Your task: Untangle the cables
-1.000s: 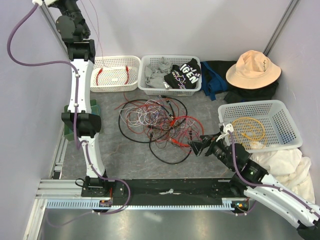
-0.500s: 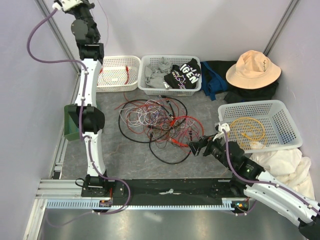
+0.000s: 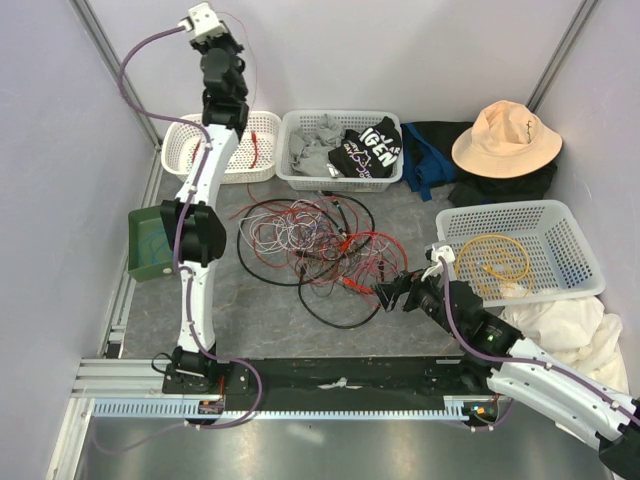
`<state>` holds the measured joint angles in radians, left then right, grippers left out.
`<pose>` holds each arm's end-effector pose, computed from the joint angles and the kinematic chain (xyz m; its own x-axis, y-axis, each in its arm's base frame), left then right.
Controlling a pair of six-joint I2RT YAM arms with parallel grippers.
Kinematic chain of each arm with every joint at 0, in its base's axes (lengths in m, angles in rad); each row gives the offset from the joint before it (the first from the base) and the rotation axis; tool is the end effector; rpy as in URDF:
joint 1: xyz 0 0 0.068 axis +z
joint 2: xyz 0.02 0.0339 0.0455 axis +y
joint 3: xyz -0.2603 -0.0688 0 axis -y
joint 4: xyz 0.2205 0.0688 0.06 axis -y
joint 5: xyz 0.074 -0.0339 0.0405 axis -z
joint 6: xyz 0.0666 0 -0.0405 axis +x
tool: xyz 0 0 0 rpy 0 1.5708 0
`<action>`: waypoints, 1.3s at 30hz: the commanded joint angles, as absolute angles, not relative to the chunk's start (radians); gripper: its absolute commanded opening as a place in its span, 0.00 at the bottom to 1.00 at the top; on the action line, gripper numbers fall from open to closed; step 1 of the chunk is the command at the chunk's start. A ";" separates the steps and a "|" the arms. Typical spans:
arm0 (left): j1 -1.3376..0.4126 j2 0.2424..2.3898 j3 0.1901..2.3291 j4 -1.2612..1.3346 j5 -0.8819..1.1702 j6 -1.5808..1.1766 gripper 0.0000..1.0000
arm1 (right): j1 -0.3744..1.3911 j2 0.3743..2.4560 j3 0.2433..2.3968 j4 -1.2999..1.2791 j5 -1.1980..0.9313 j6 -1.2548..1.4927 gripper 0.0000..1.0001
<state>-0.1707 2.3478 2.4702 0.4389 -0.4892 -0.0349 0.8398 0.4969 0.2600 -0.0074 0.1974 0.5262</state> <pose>0.5241 -0.0586 0.4563 0.5327 -0.1231 -0.8373 -0.2236 0.9337 -0.2795 0.1131 0.1065 0.2105 -0.4425 0.2442 -0.8629 -0.4403 0.7790 0.4463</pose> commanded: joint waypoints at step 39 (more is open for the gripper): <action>-0.133 1.944 2.009 -0.187 -0.617 -0.488 1.00 | 0.841 0.403 0.275 -0.041 0.190 0.541 0.93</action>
<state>-0.0902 2.1979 2.0754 -0.2256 -0.6392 -0.4179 0.8398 0.4191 0.2577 -0.0479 0.1890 0.5285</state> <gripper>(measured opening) 0.993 0.931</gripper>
